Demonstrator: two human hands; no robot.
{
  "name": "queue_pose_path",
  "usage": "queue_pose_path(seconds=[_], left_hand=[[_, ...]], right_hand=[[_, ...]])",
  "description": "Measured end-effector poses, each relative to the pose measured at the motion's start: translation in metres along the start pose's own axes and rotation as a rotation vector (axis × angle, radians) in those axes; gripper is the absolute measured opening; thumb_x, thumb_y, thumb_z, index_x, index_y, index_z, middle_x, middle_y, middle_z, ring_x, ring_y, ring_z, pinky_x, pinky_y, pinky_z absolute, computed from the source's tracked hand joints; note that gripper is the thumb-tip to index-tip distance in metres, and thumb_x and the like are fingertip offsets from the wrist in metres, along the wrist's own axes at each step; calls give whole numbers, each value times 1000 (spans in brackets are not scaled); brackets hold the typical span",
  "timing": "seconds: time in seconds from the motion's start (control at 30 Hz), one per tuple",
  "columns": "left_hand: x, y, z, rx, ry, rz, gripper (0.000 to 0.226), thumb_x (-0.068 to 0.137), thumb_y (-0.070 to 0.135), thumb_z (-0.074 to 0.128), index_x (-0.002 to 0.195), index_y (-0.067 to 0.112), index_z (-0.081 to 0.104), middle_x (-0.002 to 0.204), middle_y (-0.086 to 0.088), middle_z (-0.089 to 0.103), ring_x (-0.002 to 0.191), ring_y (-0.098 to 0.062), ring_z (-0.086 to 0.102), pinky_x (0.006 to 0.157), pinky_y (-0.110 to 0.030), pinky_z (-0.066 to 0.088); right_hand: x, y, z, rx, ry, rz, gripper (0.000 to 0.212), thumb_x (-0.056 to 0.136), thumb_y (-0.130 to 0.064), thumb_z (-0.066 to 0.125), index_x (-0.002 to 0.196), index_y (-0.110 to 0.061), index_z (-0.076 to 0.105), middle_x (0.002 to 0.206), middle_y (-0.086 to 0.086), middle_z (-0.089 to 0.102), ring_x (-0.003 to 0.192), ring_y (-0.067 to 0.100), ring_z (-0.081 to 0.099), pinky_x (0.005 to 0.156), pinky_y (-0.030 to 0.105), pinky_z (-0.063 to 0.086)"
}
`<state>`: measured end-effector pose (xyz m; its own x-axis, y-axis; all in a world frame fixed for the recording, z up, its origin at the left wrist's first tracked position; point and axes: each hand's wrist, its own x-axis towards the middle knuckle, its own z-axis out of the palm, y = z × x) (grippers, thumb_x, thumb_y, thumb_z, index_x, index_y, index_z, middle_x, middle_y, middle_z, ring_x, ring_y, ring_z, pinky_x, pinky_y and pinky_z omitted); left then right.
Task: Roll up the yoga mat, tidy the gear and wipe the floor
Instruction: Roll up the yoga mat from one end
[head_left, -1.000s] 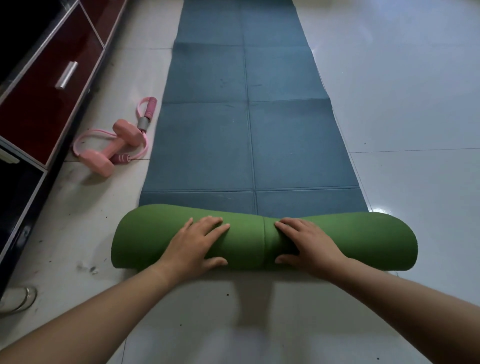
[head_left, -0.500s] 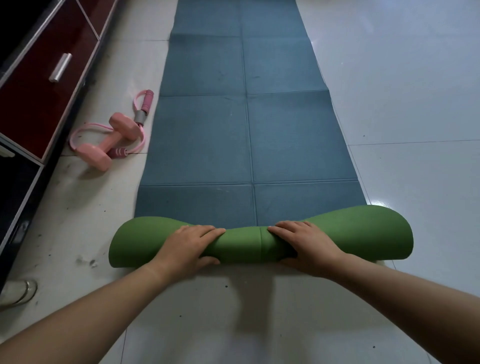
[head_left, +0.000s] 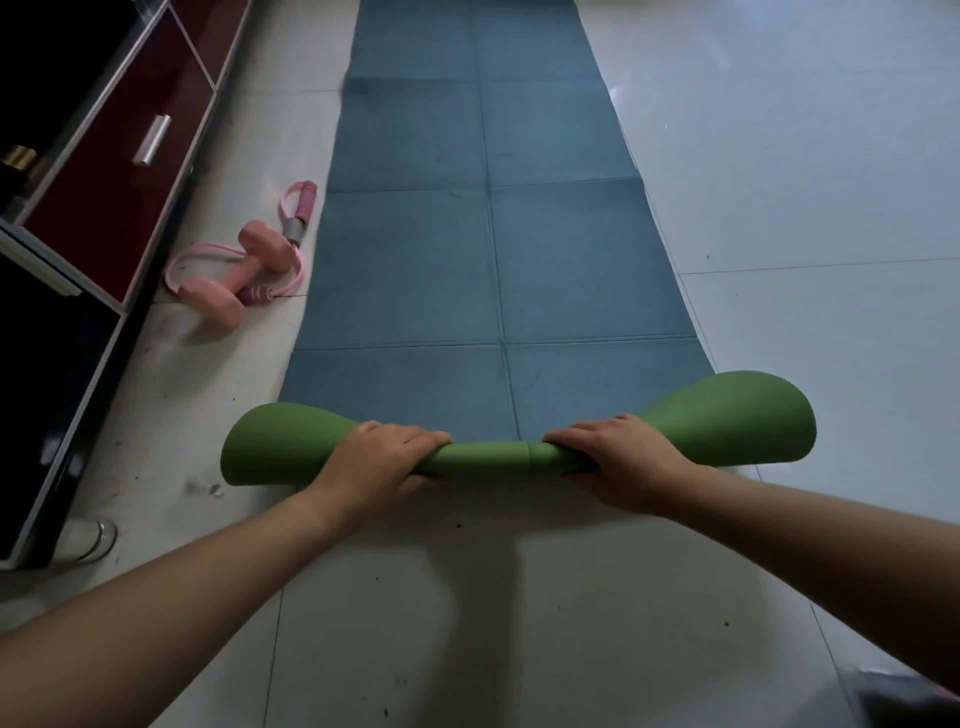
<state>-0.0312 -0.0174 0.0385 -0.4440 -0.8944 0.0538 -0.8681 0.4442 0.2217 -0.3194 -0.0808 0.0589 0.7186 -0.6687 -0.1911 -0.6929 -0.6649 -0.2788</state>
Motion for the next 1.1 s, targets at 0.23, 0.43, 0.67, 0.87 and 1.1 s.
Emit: queue_pose_path(seconds=[0.23,0.43,0.67,0.87,1.1], left_hand=[[-21,23,-11,-136,-179,-80,52,76,60,40,114,29,57,103,6,68,92,-20,63,69,-31,46],[-31,33,-2,-240,-432,-145,39,84,54,55,118,35,49,109,6,63,100,-17,56,75,-29,40],[-11,5,1,-407,-498,-283,44,84,51,58,124,39,46,116,10,61,97,-7,53,79,-24,38],[-5,-5,11,-278,-282,-255,72,76,67,50,139,34,36,139,7,44,126,-14,42,105,-29,33],[-6,0,18,-136,-320,-251,79,77,68,47,145,38,18,150,9,27,137,-11,24,114,-43,16]], right_hand=[[-22,-11,-11,87,-157,4,33,82,-34,62,115,-28,58,102,-2,67,93,25,60,72,31,45],[-30,-13,-4,204,-348,45,54,77,-40,71,126,-30,52,114,-5,64,102,14,57,76,19,37],[-2,-8,2,161,-178,86,71,71,-57,69,132,-31,44,128,-7,51,114,14,50,94,31,41],[22,7,13,204,-256,222,67,75,-53,68,133,-31,43,132,-4,50,119,18,48,97,32,41],[37,19,15,320,-283,301,63,75,-47,71,130,-29,47,130,-2,54,114,18,51,94,29,41]])
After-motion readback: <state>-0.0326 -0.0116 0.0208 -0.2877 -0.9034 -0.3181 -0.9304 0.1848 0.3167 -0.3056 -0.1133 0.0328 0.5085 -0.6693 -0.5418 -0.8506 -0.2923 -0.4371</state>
